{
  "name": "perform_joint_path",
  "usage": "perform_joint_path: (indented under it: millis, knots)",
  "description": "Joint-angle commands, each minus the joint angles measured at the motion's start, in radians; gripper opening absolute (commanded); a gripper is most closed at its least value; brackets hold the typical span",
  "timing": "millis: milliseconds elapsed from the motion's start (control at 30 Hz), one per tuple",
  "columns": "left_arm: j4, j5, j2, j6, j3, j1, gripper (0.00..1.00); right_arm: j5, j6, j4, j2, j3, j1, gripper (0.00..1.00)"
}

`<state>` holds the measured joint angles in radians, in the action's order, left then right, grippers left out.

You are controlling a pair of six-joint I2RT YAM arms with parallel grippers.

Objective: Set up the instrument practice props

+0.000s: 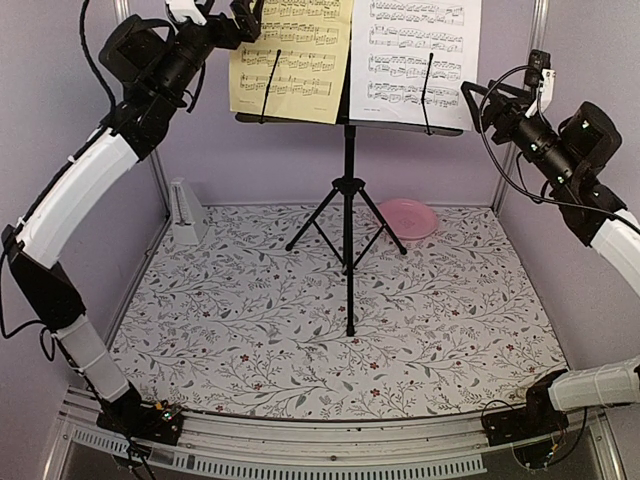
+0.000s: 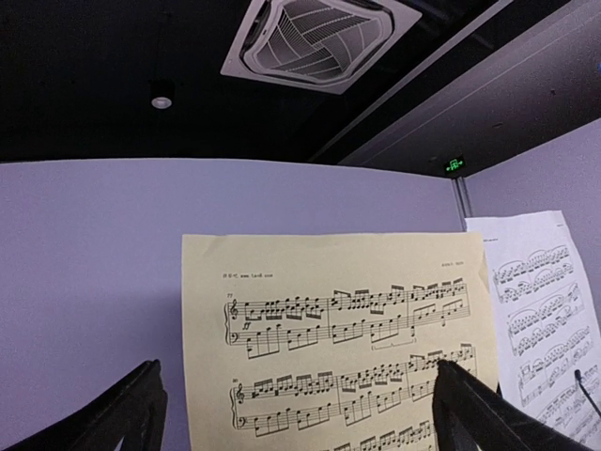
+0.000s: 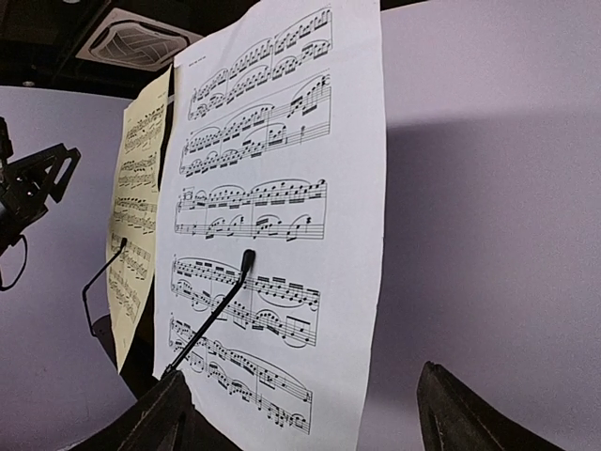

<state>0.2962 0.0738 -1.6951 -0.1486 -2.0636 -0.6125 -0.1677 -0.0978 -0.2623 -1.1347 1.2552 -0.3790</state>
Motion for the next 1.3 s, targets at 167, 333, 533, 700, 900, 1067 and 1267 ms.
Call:
perform_joint_path:
  millis: [167, 333, 533, 700, 900, 1067, 1267]
  knots:
    - [-0.055, 0.109, 0.145, 0.052, 0.174, -0.001, 0.99, -0.015, -0.018, 0.065, 0.076, -0.011, 0.004, 0.98]
    - [-0.132, 0.19, 0.277, 0.131, 0.35, 0.006, 0.99, -0.006, -0.023, 0.13, 0.117, -0.033, 0.005, 0.99]
    - [-0.185, 0.299, 0.498, 0.281, 0.724, 0.068, 0.99, -0.011, -0.055, 0.201, 0.194, -0.141, 0.005, 0.99]
    - [-0.246, 0.291, 0.62, 0.413, 0.94, 0.188, 0.99, -0.016, -0.107, 0.229, 0.262, -0.265, 0.005, 0.99]
    - [-0.336, -0.002, 0.497, 0.436, 0.96, 0.471, 0.99, -0.123, -0.161, 0.201, 0.275, -0.398, 0.005, 0.99]
    - [-0.404, -0.122, 0.301, 0.35, 0.835, 0.633, 0.99, -0.162, -0.185, 0.154, 0.273, -0.467, 0.004, 0.99]
    - [-0.383, -0.216, 0.101, 0.259, 0.712, 0.709, 0.99, -0.212, -0.185, 0.129, 0.251, -0.493, 0.004, 0.99]
